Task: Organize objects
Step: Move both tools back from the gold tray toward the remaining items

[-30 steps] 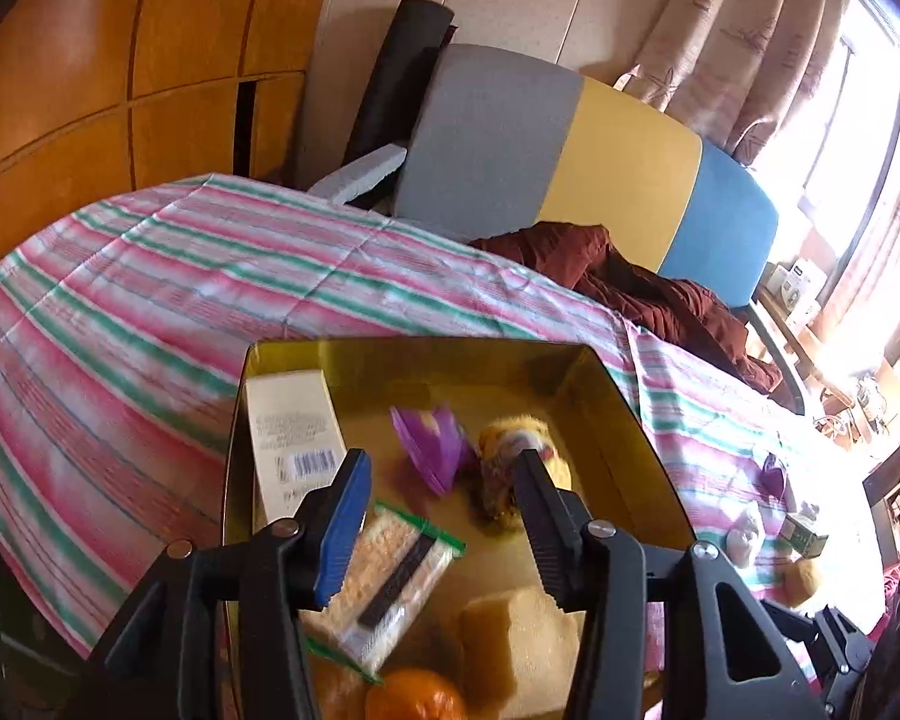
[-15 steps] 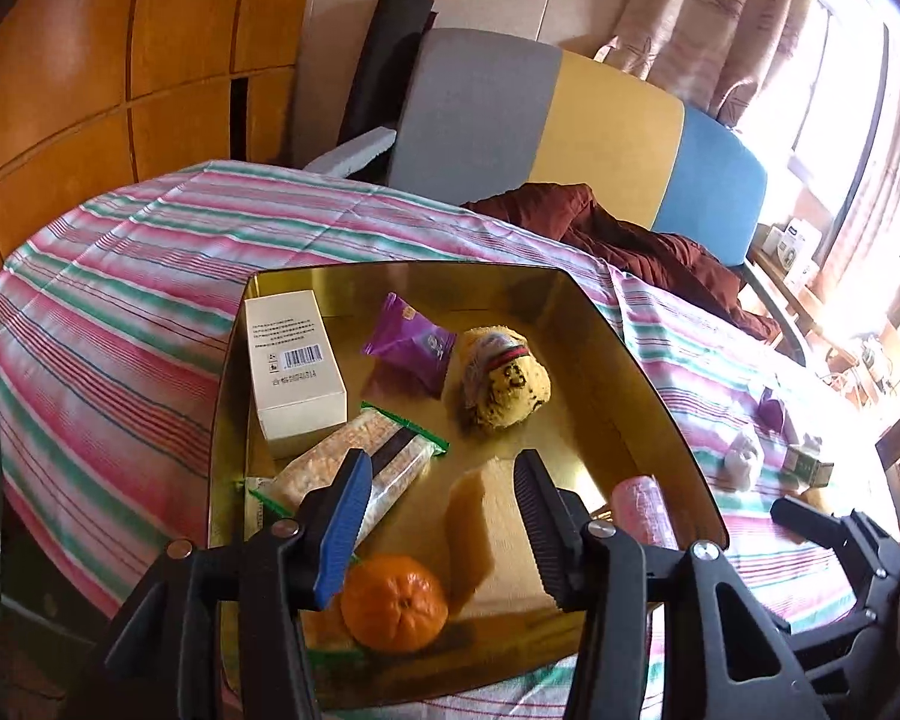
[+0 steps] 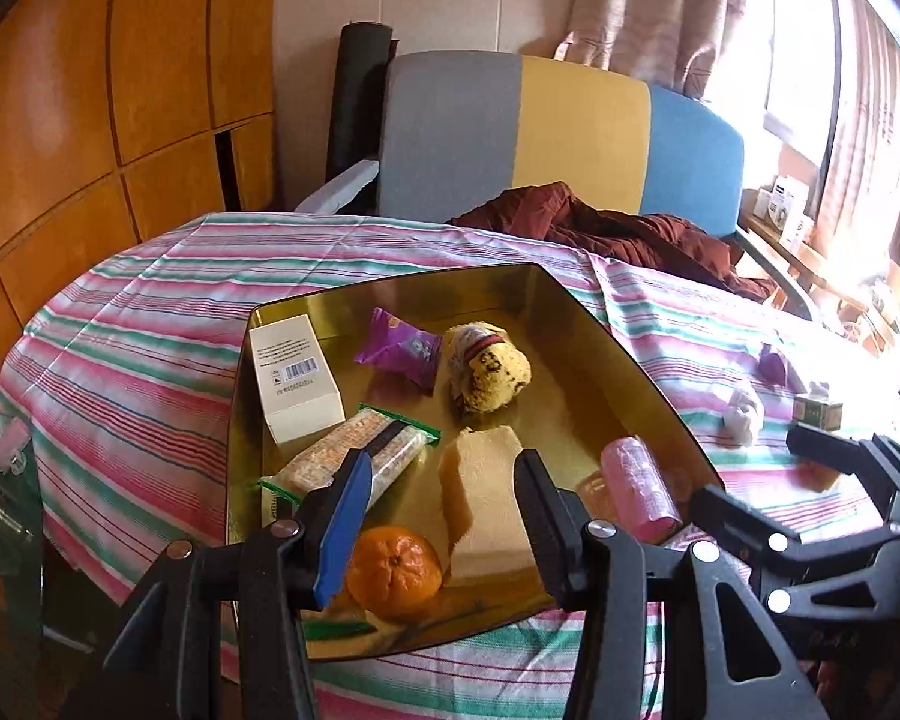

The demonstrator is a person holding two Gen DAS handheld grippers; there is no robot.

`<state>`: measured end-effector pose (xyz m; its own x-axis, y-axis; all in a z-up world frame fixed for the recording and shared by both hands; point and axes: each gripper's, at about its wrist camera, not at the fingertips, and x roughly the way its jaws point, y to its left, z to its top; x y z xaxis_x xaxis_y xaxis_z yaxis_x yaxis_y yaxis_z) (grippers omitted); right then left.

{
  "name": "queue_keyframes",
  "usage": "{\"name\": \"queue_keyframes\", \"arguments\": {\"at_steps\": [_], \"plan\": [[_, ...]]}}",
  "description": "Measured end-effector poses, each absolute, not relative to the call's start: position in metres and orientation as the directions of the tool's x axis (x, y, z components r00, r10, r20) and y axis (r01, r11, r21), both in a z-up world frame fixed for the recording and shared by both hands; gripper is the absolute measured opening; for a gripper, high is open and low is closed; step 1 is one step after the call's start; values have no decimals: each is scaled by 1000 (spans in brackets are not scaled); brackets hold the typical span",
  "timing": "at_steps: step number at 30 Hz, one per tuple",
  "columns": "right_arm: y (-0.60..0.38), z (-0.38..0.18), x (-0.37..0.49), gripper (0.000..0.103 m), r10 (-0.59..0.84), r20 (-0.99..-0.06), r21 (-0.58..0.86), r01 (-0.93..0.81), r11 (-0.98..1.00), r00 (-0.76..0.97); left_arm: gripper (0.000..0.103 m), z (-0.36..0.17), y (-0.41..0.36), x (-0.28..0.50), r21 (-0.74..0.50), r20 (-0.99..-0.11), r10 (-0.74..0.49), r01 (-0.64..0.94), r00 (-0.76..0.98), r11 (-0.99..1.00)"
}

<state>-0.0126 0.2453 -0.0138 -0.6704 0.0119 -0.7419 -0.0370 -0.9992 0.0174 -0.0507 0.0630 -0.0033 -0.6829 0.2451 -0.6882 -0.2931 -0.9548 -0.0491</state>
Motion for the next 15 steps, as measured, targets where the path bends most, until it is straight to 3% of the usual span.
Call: {"name": "queue_keyframes", "arguments": {"at_steps": [15], "plan": [[268,-6,-4,103,43,-726,34,-98,-995,-686,50,1,86,-33,-13,-689,272,-363,-672,-932]]}}
